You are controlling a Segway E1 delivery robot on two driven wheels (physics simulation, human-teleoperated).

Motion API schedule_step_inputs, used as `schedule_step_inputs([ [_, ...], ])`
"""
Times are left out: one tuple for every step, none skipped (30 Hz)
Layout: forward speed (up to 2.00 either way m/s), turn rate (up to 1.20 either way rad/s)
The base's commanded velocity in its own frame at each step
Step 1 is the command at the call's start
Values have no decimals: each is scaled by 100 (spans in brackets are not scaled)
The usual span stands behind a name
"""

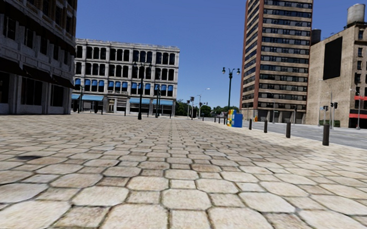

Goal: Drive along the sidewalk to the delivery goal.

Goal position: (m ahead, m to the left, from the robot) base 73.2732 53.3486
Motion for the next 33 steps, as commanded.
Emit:
schedule_step_inputs([
  [200,0],
  [200,0],
  [200,0],
  [200,0],
  [200,0],
  [200,0],
  [200,0],
  [200,0],
  [200,0],
  [200,0],
  [200,0],
  [200,0],
  [200,0],
  [200,0],
  [200,0],
  [200,0],
  [200,0],
  [200,0],
  [200,0],
  [200,0],
  [200,0],
  [200,0],
  [200,0],
  [200,0],
  [200,0],
  [200,0],
  [200,0],
  [200,0],
  [200,0],
  [200,0],
  [200,0],
  [200,0],
  [200,0],
])
